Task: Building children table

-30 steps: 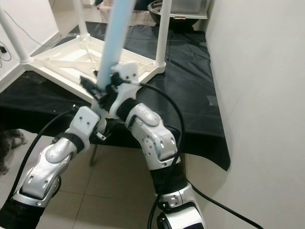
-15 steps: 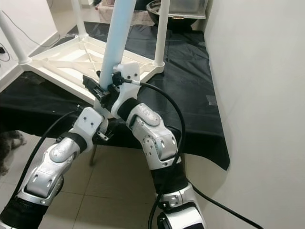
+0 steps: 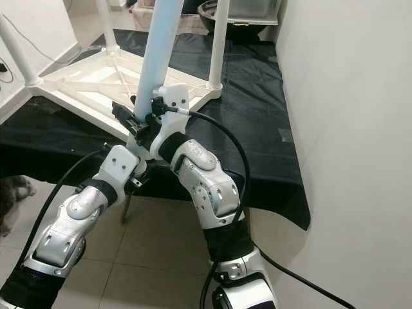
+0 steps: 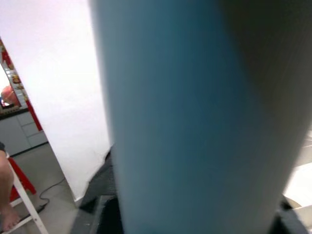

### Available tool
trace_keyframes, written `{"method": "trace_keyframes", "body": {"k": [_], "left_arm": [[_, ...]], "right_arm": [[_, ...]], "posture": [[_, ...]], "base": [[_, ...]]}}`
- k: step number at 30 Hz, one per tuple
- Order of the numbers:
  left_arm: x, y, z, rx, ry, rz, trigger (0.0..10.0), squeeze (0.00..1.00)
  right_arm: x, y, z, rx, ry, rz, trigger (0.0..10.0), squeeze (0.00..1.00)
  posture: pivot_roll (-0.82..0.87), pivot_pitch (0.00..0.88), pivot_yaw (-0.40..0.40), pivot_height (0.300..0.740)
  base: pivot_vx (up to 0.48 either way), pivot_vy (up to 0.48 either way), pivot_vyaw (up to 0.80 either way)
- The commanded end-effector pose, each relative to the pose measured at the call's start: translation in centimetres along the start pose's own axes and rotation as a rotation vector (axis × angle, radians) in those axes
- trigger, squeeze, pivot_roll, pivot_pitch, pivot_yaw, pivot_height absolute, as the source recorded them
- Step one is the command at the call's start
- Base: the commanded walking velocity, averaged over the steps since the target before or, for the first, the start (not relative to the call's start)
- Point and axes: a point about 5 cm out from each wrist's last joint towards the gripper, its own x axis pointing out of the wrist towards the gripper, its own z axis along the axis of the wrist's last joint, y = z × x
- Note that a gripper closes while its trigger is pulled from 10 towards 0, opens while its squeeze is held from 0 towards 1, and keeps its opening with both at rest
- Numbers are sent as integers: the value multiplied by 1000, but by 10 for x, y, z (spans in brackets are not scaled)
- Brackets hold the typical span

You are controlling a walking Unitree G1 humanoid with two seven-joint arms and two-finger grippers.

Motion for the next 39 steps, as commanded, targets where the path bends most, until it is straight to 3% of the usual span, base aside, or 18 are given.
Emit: {"method": "trace_keyframes", "body": {"k": [1,2,3,4,6,7,12,15,16,20,25,26,39], "left_arm": [[-2,-1,-5,0,19,1,0,0],[-5,-1,-6,-20,29,18,3333,0],[-5,-1,-6,-20,29,18,3333,0],[-8,-2,-7,-54,29,31,10000,0],[-14,-7,-6,-94,20,21,10000,0],[-22,-13,-5,-141,8,-3,10000,0],[-45,-31,-4,-250,6,-98,10000,0],[-52,-37,-6,-262,25,-136,10000,0],[-52,-37,-6,-262,25,-136,10000,0],[-70,-46,-7,-339,51,-196,10000,0],[-79,-52,-9,-350,67,-229,10000,0],[-92,-61,-13,-357,98,-277,10000,0],[-105,-71,-12,-386,139,-313,10000,0]], "right_arm": [[3,12,-2,51,-23,40,10000,1000],[2,11,-4,47,-20,45,10000,1000],[2,11,-4,47,-20,45,10000,1000],[0,10,-6,45,-17,48,10000,1000],[-2,7,-8,50,-10,51,10000,1000],[-3,2,-9,68,-3,64,10000,0],[-11,-21,-15,104,36,153,10000,0],[-12,-26,-16,121,47,188,10000,0],[-12,-26,-16,121,47,188,10000,0],[-18,-23,-18,189,130,398,10000,0],[-22,-23,-22,167,178,459,10000,0],[-29,-25,-27,170,224,536,10000,0],[-43,-22,-30,206,328,743,10000,0]], "posture": [[8,95,-23,734],[4,95,-15,734],[4,95,-15,734],[0,95,-9,734],[1,96,-8,734],[4,98,-8,734],[20,94,-3,734],[21,95,3,734],[21,95,3,734],[24,94,6,734],[29,94,9,734],[31,90,13,734],[26,101,9,734]], "base": [[0,0,0],[0,0,0],[0,0,0],[0,0,0],[0,0,0],[0,0,0],[0,0,0],[0,0,0],[0,0,0],[0,0,0],[0,0,0],[0,0,0],[0,0,0]]}}
